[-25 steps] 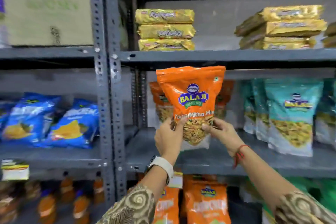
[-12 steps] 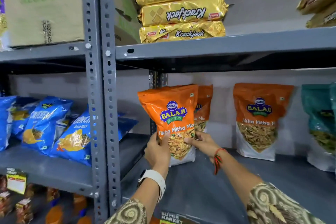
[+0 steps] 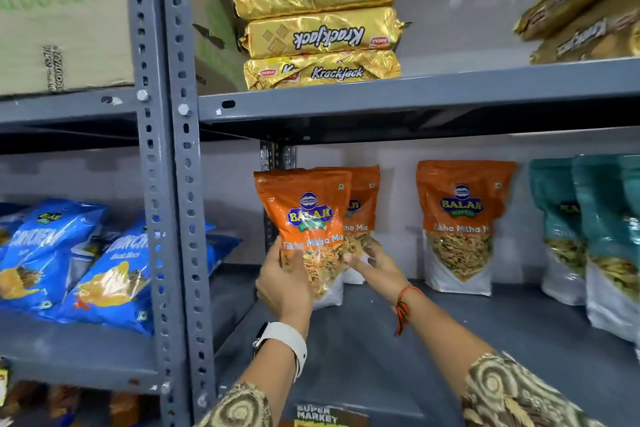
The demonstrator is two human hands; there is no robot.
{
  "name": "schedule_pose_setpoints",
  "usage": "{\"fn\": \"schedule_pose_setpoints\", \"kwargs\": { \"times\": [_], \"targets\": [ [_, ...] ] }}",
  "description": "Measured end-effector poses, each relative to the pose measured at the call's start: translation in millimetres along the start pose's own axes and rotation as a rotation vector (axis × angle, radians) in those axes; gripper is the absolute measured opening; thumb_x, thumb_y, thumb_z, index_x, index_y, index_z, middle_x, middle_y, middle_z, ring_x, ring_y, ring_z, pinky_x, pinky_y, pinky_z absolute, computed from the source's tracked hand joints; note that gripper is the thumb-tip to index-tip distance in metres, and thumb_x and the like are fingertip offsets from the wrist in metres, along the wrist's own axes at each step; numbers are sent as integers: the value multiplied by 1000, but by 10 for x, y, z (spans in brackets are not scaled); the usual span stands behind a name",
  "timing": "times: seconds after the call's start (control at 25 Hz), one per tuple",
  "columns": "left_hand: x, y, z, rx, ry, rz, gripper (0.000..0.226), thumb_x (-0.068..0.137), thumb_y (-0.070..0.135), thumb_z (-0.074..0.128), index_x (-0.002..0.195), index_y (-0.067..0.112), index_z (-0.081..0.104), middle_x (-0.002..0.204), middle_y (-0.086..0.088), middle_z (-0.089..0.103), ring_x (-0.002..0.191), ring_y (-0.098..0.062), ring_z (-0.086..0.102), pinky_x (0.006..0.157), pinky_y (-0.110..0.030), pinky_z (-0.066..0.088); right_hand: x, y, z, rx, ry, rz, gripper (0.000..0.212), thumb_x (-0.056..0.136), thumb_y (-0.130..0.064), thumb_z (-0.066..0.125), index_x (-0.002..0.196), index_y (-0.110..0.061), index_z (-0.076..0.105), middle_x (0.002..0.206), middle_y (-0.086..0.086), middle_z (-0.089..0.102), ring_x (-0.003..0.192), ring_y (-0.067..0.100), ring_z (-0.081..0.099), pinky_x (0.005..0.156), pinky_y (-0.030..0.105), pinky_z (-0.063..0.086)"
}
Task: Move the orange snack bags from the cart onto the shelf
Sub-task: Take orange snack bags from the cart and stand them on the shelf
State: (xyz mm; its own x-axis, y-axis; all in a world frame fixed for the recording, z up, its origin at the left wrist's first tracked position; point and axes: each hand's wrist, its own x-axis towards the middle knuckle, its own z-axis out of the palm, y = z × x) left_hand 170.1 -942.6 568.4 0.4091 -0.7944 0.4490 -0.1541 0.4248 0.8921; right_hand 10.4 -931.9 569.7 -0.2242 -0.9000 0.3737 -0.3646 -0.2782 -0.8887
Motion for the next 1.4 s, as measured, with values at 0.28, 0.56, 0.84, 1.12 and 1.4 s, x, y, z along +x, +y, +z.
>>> {"fn": "schedule_pose_setpoints", "kwargs": {
  "times": [0.28,0.56,0.84,1.12,1.4],
  "targets": [
    [-1049,1102,-287,-382,-404,102,49,88,39,62,130,15,59,133,-4,63,122,-18,60,106,-41,46,-1596,-917,-759,-100,449,-122,69,84,-45,62,144,-23,36,142,0,47,127,12,48,110,34,39],
    [-3457,2382,-617,-797,-1079,-16,52,88,29,67,132,3,55,132,-13,62,121,-19,61,105,-33,48,-4220,-1846,-1989,-318,972,-101,51,85,-36,64,130,-18,51,115,8,64,101,12,62,86,23,49],
    [-6483,2851,-1650,-868,-1823,-135,45,89,18,65,130,0,56,121,-12,65,106,-16,65,85,-14,51,-7514,-2223,-2608,-523,1193,241,34,89,-8,61,122,2,58,75,-8,68,61,-9,60,59,7,46],
    [-9430,1424,-2706,-378,-2439,-63,35,53,57,64,58,23,67,54,13,64,56,5,50,63,-27,46,-10694,-1515,-2428,-378,1160,1122,16,88,-17,63,103,-15,70,77,-7,65,58,-12,57,64,14,45],
    [-10919,87,-3433,346,-2755,269,16,72,11,74,76,19,61,91,-12,61,82,-19,58,65,-24,42,-12670,-322,-2029,-128,421,1967,32,69,-42,62,56,-13,56,79,12,68,78,18,63,78,26,53]
  ]
}}
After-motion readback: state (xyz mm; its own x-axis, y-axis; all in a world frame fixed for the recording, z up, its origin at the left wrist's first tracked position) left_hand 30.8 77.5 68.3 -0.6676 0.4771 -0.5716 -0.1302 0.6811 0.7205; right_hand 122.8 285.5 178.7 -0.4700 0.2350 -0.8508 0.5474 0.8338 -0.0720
